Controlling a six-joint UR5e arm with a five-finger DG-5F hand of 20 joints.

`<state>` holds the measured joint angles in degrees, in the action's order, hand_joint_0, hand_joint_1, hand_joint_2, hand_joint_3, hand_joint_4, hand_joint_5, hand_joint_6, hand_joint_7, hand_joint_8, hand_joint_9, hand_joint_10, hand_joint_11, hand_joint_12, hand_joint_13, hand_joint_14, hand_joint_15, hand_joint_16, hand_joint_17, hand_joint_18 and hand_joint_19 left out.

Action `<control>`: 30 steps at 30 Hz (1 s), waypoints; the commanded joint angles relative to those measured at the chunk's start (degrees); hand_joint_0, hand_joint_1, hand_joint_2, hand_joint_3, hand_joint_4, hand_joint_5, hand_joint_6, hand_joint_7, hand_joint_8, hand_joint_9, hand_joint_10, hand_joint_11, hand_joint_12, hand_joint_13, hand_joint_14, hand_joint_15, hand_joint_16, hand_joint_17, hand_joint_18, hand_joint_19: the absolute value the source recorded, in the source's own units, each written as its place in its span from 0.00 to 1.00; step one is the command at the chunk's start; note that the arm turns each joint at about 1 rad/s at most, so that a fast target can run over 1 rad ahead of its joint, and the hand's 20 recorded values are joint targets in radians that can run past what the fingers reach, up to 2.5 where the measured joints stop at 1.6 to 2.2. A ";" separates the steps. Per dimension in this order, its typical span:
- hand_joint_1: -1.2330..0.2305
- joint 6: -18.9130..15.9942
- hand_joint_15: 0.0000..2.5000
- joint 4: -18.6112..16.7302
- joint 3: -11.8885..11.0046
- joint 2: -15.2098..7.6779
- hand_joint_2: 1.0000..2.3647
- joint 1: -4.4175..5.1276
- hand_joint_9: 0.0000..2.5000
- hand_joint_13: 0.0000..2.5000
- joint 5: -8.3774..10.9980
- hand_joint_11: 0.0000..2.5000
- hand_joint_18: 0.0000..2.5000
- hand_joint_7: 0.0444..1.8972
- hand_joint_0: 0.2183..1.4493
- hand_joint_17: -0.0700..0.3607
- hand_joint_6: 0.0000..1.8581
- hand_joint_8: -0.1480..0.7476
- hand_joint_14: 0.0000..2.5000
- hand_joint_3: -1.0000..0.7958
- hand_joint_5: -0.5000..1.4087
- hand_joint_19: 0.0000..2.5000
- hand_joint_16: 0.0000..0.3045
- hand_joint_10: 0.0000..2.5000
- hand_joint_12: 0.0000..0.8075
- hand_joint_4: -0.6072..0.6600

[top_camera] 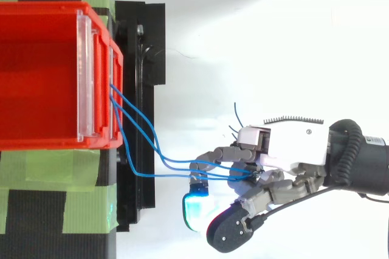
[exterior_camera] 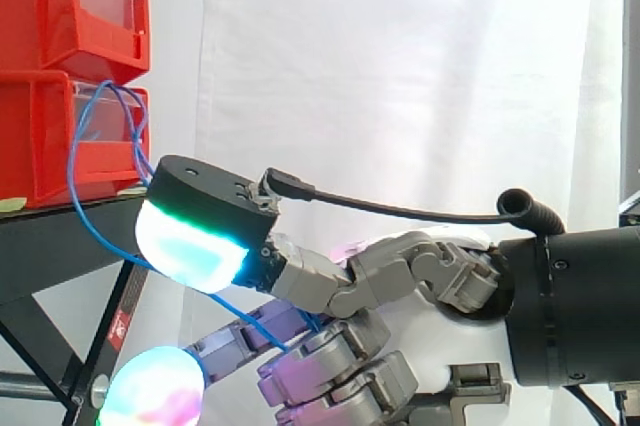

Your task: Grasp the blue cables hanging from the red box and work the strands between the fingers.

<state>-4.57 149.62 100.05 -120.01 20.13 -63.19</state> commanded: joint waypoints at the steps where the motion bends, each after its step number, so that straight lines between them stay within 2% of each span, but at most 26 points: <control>1: 0.46 0.00 0.66 -0.03 0.06 -0.05 0.00 0.00 0.48 0.64 0.00 1.00 0.73 0.62 0.50 0.49 0.27 0.65 1.00 0.01 0.31 0.38 0.21 1.00 0.68 0.72; 30: 0.46 0.00 0.65 -0.03 -0.03 0.04 0.00 0.00 0.48 0.64 0.00 1.00 0.73 0.62 0.50 0.49 0.28 0.64 1.00 0.01 0.30 0.38 0.21 1.00 0.67 0.72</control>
<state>-4.57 149.59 100.06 -119.99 20.13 -63.19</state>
